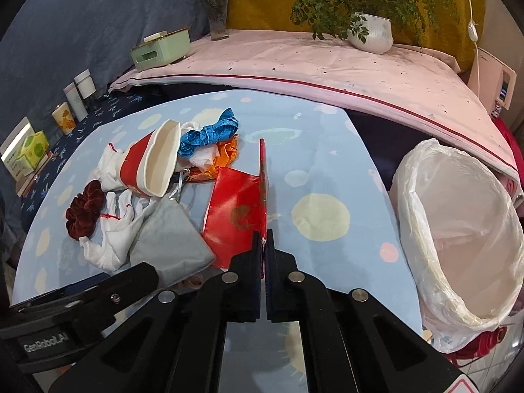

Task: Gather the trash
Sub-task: 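Grasp the red envelope with the right tool while the left tool grasps the grey cloth, then carry the envelope and grey cloth over the bin and open both tools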

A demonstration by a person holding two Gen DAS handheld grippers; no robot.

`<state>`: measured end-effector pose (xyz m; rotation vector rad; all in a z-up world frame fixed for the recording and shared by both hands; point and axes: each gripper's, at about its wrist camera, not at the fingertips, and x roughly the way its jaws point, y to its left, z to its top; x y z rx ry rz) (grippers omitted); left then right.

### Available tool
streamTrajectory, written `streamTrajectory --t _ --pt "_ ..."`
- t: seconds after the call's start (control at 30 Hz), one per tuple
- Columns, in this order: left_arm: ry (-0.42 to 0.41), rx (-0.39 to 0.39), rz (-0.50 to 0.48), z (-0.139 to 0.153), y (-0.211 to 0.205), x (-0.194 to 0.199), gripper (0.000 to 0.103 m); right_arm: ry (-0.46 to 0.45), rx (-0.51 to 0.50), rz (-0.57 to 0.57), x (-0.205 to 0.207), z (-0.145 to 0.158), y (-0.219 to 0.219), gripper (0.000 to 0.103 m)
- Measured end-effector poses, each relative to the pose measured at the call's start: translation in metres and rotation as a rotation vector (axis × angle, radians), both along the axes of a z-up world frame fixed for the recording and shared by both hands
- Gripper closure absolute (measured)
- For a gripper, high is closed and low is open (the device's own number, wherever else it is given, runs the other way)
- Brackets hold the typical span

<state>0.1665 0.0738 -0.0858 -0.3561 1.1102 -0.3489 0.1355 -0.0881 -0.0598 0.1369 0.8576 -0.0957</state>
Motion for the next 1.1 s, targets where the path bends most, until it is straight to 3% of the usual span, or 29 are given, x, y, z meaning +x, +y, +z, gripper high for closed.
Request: streamTrajectory --t 0.17,0.23,0.4,0.83,1.1 --pt "0.02 -0.007 -0.018 -0.006 -0.015 0.003 0.053 0.002 0.006 -0.016 -0.012 -0.001 -0.011 0.101" --pt "0.015 -0.007 -0.033 -0.005 -0.019 0.002 0.074 0.001 0.015 -0.029 -0.016 -0.001 -0.017 0.101" --pt "-0.036 0.009 -0.061 0.009 -0.024 -0.003 0.097 -0.017 0.032 -0.051 -0.025 0.005 -0.03 0.101" --pt "-0.192 0.014 -0.138 0.067 -0.047 -0.025 0.1 -0.108 0.039 -0.08 -0.047 0.044 -0.056 0.101" --pt "-0.285 -0.022 -0.213 0.115 -0.09 -0.027 0.1 -0.179 0.022 -0.124 -0.062 0.075 -0.089 0.101"
